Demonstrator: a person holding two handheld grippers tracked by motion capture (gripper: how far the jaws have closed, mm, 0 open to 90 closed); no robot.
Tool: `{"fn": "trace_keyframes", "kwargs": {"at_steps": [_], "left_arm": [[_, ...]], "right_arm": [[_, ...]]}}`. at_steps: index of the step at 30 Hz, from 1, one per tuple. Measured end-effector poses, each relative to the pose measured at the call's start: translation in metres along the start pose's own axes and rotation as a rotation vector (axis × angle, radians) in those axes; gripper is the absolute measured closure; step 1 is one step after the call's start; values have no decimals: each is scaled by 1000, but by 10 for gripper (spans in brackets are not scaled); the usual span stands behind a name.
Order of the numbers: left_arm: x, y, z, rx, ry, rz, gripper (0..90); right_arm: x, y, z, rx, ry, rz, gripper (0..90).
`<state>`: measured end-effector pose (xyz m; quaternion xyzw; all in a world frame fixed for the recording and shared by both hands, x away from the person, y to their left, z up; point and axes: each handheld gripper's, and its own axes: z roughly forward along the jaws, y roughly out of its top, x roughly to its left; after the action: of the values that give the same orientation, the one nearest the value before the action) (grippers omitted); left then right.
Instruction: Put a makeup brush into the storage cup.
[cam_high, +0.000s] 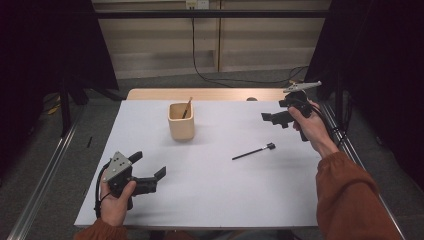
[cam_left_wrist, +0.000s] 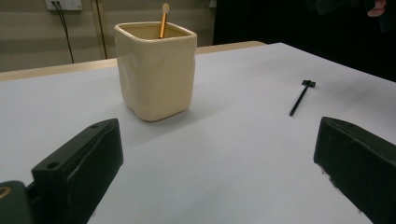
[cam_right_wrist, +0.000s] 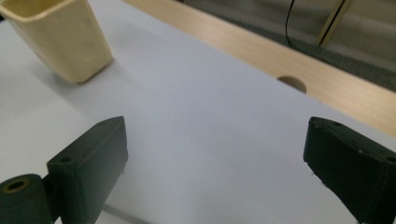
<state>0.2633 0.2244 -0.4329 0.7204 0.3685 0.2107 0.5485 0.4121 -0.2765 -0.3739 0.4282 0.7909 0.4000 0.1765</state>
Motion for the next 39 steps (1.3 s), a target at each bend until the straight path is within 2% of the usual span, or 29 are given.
{"fn": "trace_keyframes", "kwargs": {"at_steps": [5, 8, 10, 21, 24, 29, 31, 34, 36, 38, 39], "left_arm": [[2, 0, -1, -1, 4, -2, 15], [1, 0, 0, -1, 3, -2, 15], [1, 0, 0, 0, 3, 0, 15], [2, 0, 0, 3, 1, 5, 15], [1, -1, 0, 6, 1, 1, 15], [1, -1, 0, 10, 1, 2, 15], [1, -1, 1, 12, 0, 5, 15], [0, -1, 1, 10, -2, 10, 15], [0, -1, 1, 10, -2, 10, 15], [0, -1, 1, 9, -2, 13, 16], [0, -1, 1, 10, -1, 13, 15]], "right_arm": [[-3, -1, 8, 158, 49, 33, 73], [-4, -3, 13, 229, 71, 27, 78], [-3, -4, 16, 297, 95, 17, 69], [-4, -8, 26, 490, 157, 10, 35], [-4, -7, 28, 507, 172, 15, 34], [-8, -9, 32, 571, 202, 76, 36], [-10, -10, 33, 580, 216, 84, 37], [-11, -10, 33, 566, 242, 43, 30], [-9, -11, 35, 576, 266, 10, 43], [-6, -11, 37, 590, 277, -49, 94], [-4, -11, 39, 590, 279, -68, 87]]}}
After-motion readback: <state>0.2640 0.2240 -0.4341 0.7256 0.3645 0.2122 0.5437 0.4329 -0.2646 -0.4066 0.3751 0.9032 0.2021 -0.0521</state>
